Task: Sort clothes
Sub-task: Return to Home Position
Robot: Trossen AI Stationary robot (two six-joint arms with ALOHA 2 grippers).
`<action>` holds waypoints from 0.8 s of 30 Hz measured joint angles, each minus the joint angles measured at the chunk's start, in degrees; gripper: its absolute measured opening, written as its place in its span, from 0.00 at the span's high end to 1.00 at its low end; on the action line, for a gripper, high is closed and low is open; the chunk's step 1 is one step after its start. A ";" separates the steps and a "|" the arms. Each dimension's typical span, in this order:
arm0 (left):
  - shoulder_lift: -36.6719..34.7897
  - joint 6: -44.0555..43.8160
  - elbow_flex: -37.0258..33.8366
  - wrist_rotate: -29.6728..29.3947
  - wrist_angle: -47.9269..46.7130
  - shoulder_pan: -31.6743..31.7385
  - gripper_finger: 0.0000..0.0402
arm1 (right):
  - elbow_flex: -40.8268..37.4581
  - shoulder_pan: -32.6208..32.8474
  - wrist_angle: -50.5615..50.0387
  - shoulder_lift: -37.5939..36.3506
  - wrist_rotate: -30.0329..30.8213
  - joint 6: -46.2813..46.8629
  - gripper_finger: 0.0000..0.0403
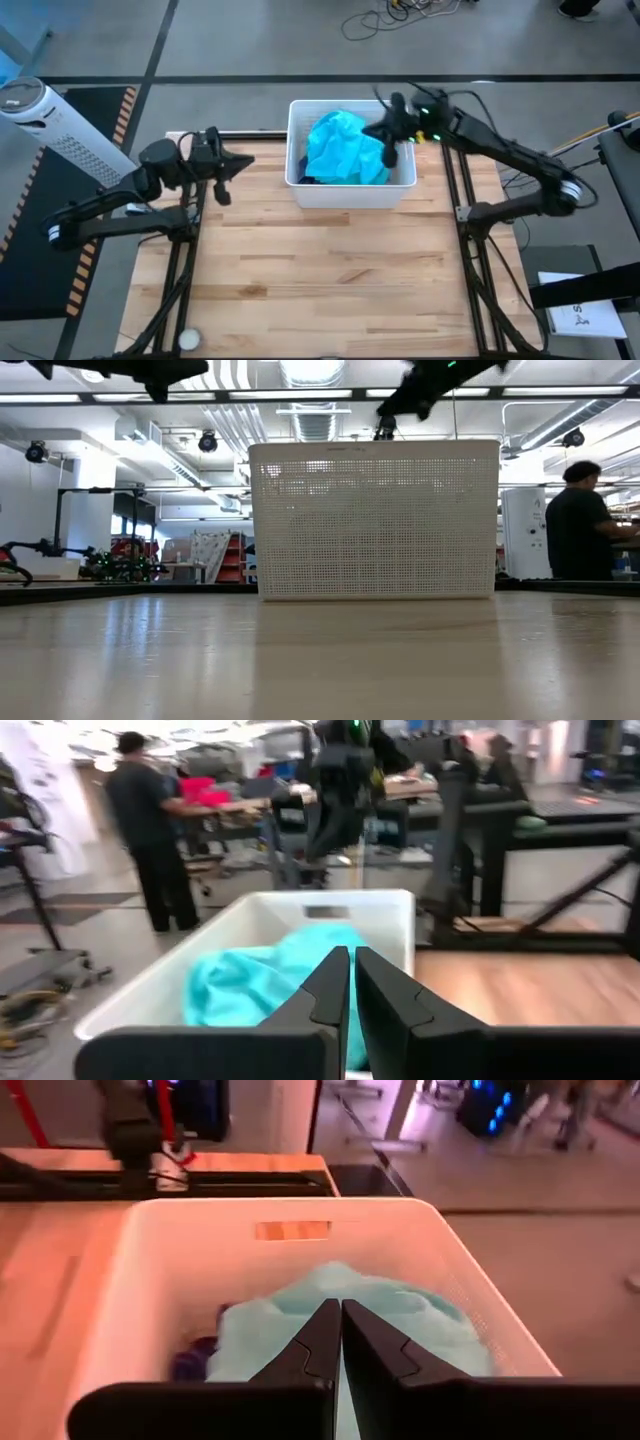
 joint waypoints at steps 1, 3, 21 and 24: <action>-0.63 0.00 -0.07 0.00 -1.29 -1.04 0.98 | -1.35 0.72 -0.30 -2.44 0.06 -0.50 1.00; -1.56 0.14 -0.52 -0.02 -3.27 -3.53 0.99 | -5.36 2.77 0.05 -7.84 0.18 -1.63 1.00; -7.12 6.82 -23.00 -29.25 15.84 -34.64 1.00 | -52.58 19.56 25.49 -50.13 10.27 5.62 1.00; -10.43 4.56 -26.48 -31.56 15.71 -36.60 1.00 | -57.42 20.90 25.87 -57.81 12.03 6.12 1.00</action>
